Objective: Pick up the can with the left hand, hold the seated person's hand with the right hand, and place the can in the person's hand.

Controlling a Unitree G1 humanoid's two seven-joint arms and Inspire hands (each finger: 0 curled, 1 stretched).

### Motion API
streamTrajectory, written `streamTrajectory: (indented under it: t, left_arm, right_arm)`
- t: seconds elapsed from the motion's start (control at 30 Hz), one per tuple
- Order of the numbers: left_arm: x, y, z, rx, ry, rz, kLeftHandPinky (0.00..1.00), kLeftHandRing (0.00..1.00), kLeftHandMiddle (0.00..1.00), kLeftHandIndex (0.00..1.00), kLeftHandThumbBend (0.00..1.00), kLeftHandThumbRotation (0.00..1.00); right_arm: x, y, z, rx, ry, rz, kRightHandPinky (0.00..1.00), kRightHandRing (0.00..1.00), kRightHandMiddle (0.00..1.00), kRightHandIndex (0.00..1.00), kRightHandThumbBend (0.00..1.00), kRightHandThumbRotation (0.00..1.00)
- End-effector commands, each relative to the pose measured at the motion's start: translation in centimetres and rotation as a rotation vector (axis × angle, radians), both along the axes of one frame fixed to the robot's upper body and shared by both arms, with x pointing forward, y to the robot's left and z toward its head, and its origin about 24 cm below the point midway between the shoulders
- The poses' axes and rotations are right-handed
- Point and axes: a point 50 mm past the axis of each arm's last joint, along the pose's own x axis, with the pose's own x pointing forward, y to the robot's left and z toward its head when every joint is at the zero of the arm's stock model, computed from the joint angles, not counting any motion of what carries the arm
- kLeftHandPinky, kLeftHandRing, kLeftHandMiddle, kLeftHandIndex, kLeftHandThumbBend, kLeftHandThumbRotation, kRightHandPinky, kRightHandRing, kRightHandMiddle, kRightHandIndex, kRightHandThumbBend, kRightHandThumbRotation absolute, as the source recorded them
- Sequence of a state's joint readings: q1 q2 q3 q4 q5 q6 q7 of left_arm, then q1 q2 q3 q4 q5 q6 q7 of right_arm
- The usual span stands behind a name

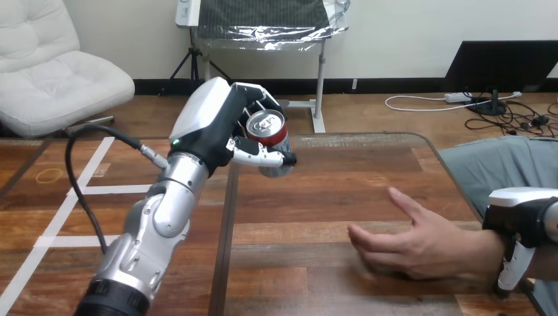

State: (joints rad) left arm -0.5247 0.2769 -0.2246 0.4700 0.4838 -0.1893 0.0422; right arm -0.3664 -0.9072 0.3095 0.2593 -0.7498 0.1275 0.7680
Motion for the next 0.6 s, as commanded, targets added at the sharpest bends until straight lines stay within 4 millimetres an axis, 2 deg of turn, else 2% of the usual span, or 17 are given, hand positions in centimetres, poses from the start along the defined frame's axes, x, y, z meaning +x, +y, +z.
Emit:
streamTrajectory:
  t: [0.0,0.3,0.57]
  left_arm:
    - [1.4,-2.0,3.5,-0.02,-0.105,-0.056,0.33,0.39,0.45,0.51,0.6,0.0]
    - [1.7,-3.2,3.8,-0.018,-0.094,-0.073,0.32,0.38,0.45,0.51,0.6,0.0]
    - [2.0,-4.2,4.0,-0.034,-0.09,-0.102,0.32,0.38,0.45,0.5,0.6,0.0]
  right_arm:
    - [1.4,-0.3,4.0,-0.017,-0.12,0.005,0.3,0.42,0.53,0.49,0.68,0.0]
    - [2.0,0.1,5.5,-0.017,-0.159,0.022,0.29,0.4,0.5,0.49,0.7,0.0]
    - [2.5,0.5,6.5,-0.014,-0.196,0.045,0.32,0.42,0.5,0.47,0.73,0.0]
